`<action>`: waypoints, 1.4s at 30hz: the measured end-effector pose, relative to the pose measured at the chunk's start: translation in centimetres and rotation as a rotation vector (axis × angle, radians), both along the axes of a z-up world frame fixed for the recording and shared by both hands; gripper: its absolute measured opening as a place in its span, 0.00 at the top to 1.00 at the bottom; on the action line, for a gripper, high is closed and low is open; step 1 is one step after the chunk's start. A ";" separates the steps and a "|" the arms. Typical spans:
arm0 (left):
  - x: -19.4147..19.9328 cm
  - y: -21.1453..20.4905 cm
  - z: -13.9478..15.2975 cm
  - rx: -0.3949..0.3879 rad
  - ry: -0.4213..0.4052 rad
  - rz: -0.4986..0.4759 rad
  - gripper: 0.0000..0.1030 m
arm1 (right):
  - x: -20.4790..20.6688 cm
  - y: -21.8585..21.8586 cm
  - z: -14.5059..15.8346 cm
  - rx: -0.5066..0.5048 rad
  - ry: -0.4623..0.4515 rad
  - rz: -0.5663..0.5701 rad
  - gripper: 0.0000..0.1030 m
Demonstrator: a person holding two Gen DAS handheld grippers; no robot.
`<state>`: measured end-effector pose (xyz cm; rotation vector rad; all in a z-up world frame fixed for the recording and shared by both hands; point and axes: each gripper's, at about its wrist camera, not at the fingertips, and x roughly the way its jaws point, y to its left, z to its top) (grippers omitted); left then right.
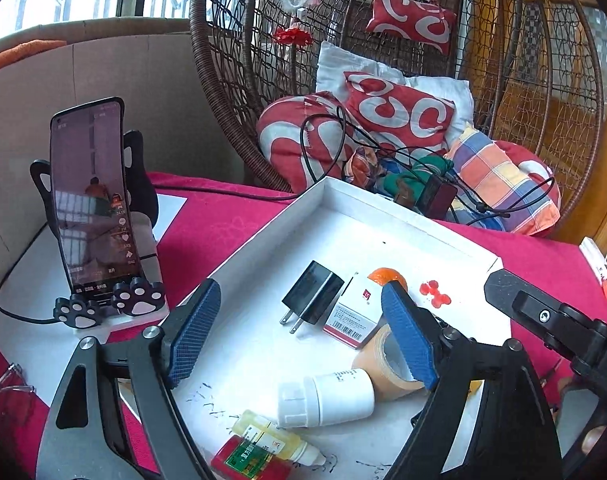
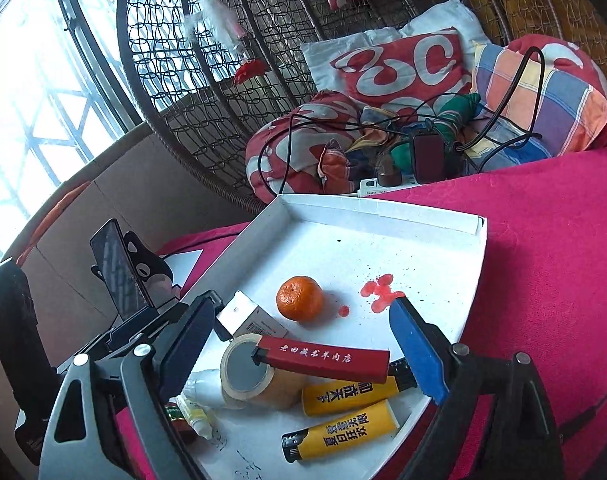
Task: Organize rigid objects
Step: 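Lower the black charger into the tray and open the left tool while the right tool releases the red stick, then withdraw both tools from the tray toward the remaining objects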
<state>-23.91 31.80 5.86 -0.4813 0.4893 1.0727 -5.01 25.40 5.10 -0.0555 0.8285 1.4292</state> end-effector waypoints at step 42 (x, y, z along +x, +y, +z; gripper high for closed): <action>9.3 -19.9 -3.1 -0.073 0.056 -0.703 0.00 | 10.4 -22.0 -1.4 -0.022 -0.167 -0.387 0.00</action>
